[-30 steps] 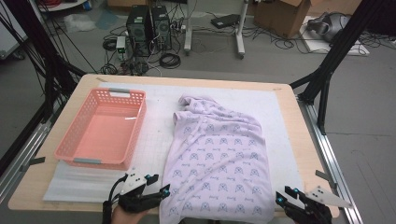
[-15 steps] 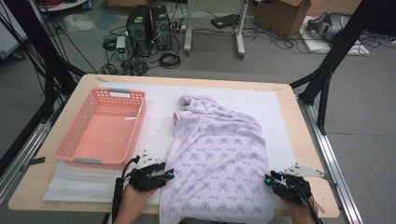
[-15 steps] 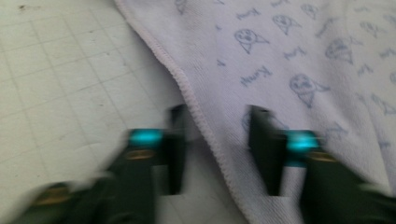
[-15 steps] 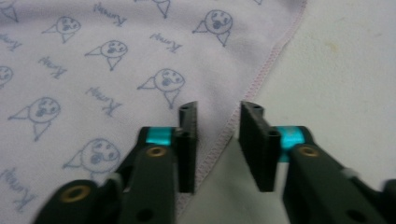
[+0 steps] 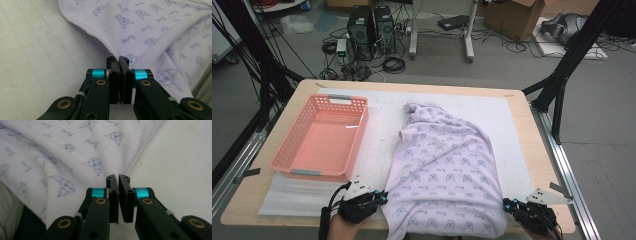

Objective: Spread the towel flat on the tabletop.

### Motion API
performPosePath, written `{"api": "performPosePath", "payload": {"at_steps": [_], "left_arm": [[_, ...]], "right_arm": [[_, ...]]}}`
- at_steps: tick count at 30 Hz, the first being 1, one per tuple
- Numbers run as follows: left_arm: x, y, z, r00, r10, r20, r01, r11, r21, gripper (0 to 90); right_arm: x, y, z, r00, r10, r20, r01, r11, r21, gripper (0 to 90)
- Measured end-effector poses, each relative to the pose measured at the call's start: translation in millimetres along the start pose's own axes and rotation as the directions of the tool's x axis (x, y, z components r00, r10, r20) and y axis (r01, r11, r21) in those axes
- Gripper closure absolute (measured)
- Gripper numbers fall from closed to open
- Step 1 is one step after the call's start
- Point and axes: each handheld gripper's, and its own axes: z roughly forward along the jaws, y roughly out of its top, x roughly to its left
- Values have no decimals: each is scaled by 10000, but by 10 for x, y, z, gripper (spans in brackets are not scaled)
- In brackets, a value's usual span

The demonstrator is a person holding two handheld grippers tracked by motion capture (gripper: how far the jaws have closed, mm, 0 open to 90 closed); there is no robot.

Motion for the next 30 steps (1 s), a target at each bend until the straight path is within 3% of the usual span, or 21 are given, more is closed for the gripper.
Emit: {"api": "performPosePath", "payload": {"at_steps": [4,9,10,11,12,15,20,24,25,27,28,29,30], "left_arm": [[-38,-104,-174,9996,46,272,-47,10000,36,877],[-96,-129,-357,9985,194,519,-170,9988,-460,873],[-92,-124,-358,9989,182,441,-153,9978,-652,854],[-83,-119,-343,9996,116,238,-98,9969,-776,748],[-67,-111,-316,9999,3,157,9,9971,-764,633],[-18,-73,-224,9998,-134,-117,123,9961,-870,503],[70,39,-11,9987,-455,-235,438,9967,-683,427],[117,118,238,9978,-486,-453,487,9988,-3,395],[117,132,301,9980,-451,-454,460,9988,191,394],[73,167,365,9974,-6,-721,25,9997,260,422],[48,186,383,9940,284,-1054,-245,9990,376,485],[38,202,394,9888,528,-1396,-469,9979,453,615],[60,220,409,9935,383,-1076,-338,9985,432,771]], "right_arm": [[92,-42,-157,9998,-66,-194,63,9999,-159,867],[243,-54,-380,9987,-365,-343,352,9987,-364,869],[269,-48,-414,9981,-494,-363,476,9978,-470,861],[286,-39,-418,9977,-534,-408,516,9978,-423,846],[293,-35,-395,9971,-721,-240,712,9968,-373,749],[276,-20,-292,9991,-416,-116,411,9985,-373,631],[222,114,-126,9989,-194,429,218,9982,-562,573],[141,209,143,9967,-47,806,50,10000,-36,538],[131,228,223,9962,-65,864,50,9998,173,533],[124,262,368,9957,-261,887,214,9983,533,531],[125,286,399,9957,-270,890,237,9990,370,583],[111,312,434,9962,-280,820,250,9990,366,653],[95,339,461,9975,-297,642,278,9992,303,829]]}}
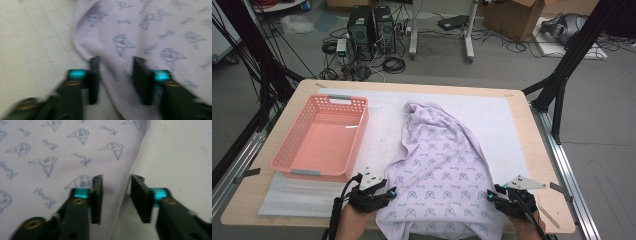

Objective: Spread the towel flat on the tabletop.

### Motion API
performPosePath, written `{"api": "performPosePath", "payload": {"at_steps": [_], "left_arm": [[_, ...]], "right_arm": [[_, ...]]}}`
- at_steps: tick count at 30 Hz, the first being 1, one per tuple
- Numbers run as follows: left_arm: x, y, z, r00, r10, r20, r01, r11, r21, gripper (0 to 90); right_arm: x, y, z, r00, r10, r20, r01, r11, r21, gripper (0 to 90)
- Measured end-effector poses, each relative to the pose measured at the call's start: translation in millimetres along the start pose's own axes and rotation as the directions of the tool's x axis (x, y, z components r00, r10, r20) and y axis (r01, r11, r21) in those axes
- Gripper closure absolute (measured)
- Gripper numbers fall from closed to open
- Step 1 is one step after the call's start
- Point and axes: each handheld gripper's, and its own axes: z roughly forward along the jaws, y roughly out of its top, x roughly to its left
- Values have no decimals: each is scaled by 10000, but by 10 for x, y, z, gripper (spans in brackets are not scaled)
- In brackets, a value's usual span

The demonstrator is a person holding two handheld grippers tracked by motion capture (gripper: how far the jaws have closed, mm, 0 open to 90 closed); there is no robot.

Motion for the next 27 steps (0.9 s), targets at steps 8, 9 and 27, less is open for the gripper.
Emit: {"api": "performPosePath", "payload": {"at_steps": [8,9,27], "left_arm": [[229,348,243,9932,-597,-995,543,9969,-561,864],[289,395,278,9899,-783,-1179,706,9952,-680,864],[327,280,182,9948,-965,-326,935,9920,-852,463]], "right_arm": [[-208,186,258,9948,921,425,-888,9933,-736,871],[-229,205,272,9934,984,596,-935,9923,-806,871],[-355,266,172,9848,1644,556,-1520,9716,-1812,521]]}}
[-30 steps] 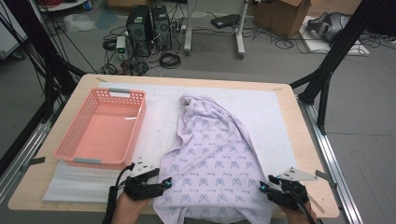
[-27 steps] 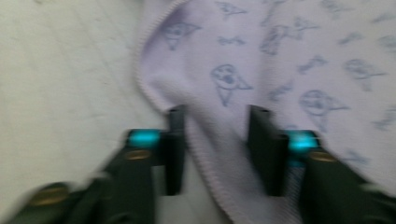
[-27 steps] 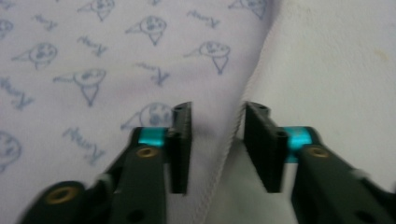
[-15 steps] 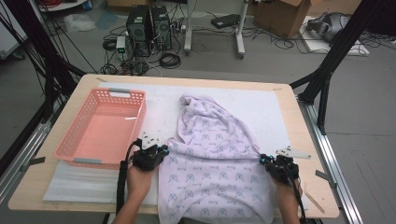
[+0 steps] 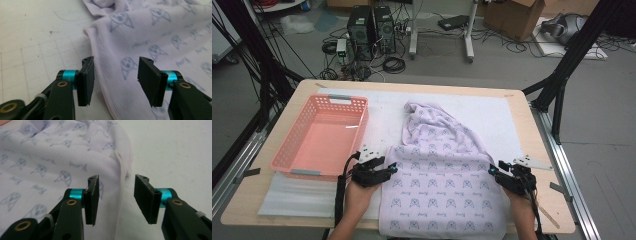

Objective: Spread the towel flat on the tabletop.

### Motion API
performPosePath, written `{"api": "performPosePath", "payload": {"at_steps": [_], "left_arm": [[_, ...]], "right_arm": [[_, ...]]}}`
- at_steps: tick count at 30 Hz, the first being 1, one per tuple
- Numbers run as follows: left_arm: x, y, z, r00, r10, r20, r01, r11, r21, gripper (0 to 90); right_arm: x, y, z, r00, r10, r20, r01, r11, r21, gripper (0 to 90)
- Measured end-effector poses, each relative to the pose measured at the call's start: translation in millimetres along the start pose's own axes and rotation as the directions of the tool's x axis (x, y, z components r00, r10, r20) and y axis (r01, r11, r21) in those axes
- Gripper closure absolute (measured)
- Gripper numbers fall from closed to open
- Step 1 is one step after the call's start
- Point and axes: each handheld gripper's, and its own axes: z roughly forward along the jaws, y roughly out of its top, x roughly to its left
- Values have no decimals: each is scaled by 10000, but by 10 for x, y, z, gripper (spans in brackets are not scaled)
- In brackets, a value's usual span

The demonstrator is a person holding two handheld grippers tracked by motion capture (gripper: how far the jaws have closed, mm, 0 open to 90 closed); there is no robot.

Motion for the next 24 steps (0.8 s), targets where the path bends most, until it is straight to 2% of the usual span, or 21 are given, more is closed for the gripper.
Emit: {"api": "performPosePath", "payload": {"at_steps": [4,6,9,10,15,17,18,21,23,24], "left_arm": [[-57,-104,-133,9999,159,25,-159,9999,43,429],[-56,-163,-163,9997,203,147,-207,9995,221,430],[-54,-260,-205,9993,5,386,-24,9988,487,430],[-62,-318,-243,9986,5,520,-24,9994,359,430],[-140,-403,-346,9967,59,807,-92,9991,411,431],[-203,-443,-364,9962,294,818,-322,9989,327,435],[-224,-454,-373,9964,508,684,-530,9981,312,452],[-264,-492,-385,9961,865,160,-867,9961,144,634],[-254,-500,-393,9964,797,297,-801,9967,116,751],[-255,-506,-395,9967,675,442,-680,9976,109,856]], "right_arm": [[20,-110,-202,9993,-356,-134,359,9991,225,501],[39,-211,-283,9986,-488,-207,496,9980,399,489],[63,-365,-348,9969,-773,-118,780,9935,834,487],[67,-402,-366,9960,-872,-175,884,9916,942,487],[145,-437,-430,9886,-1461,-361,1496,9802,1298,489],[176,-454,-454,9867,-1588,-351,1621,9775,1348,490],[181,-454,-462,9848,-1704,-341,1735,9752,1376,489],[191,-463,-473,9838,-1760,-353,1793,9733,1434,488],[174,-467,-472,9855,-1637,-449,1684,9759,1389,496],[173,-470,-477,9861,-1602,-446,1649,9764,1395,529]]}}
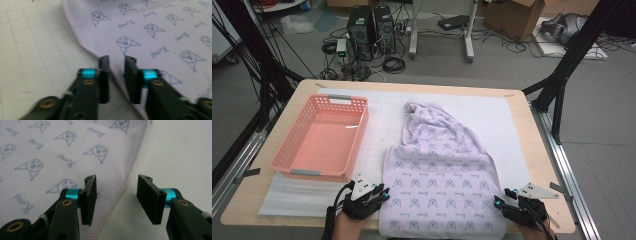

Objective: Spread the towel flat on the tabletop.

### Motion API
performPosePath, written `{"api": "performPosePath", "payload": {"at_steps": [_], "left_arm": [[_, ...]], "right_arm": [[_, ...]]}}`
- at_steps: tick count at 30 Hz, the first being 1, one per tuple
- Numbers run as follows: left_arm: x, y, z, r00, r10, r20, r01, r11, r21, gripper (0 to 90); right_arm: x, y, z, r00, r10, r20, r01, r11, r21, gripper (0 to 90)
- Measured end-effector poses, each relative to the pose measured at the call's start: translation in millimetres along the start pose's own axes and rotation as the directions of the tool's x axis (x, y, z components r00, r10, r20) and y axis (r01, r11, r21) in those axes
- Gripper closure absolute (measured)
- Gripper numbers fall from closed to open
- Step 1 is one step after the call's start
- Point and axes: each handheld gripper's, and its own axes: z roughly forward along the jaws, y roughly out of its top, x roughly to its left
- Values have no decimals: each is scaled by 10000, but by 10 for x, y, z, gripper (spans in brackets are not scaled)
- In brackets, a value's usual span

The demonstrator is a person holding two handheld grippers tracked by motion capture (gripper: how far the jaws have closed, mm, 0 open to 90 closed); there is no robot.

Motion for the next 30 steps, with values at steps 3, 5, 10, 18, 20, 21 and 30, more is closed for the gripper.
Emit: {"api": "performPosePath", "payload": {"at_steps": [3,5,10,18,20,21,30], "left_arm": [[-34,-25,-34,9999,-21,-140,20,10000,-43,874],[-16,-44,-71,9996,-278,-59,278,9996,-39,877],[17,-104,-202,9976,-644,234,645,9979,-45,880],[-45,-175,-469,9944,-769,730,786,9967,-208,881],[-82,-207,-534,9949,-604,810,621,9979,-177,881],[-105,-224,-557,9966,-420,703,436,9988,-210,878],[3,-87,-270,9991,-430,-65,426,9977,-524,454]], "right_arm": [[-2,-15,-32,9983,181,-552,-182,9998,-20,860],[28,-42,-51,9991,111,-419,-115,9999,-108,867],[50,-89,-149,9976,-1,-695,7,10000,81,873],[126,-158,-430,9935,-238,-1110,221,9996,-164,876],[151,-188,-506,9916,-307,-1259,282,9994,-214,875],[162,-205,-530,9897,-293,-1398,268,9994,-195,861],[39,-103,-360,9952,600,-778,-641,9966,-514,610]]}}
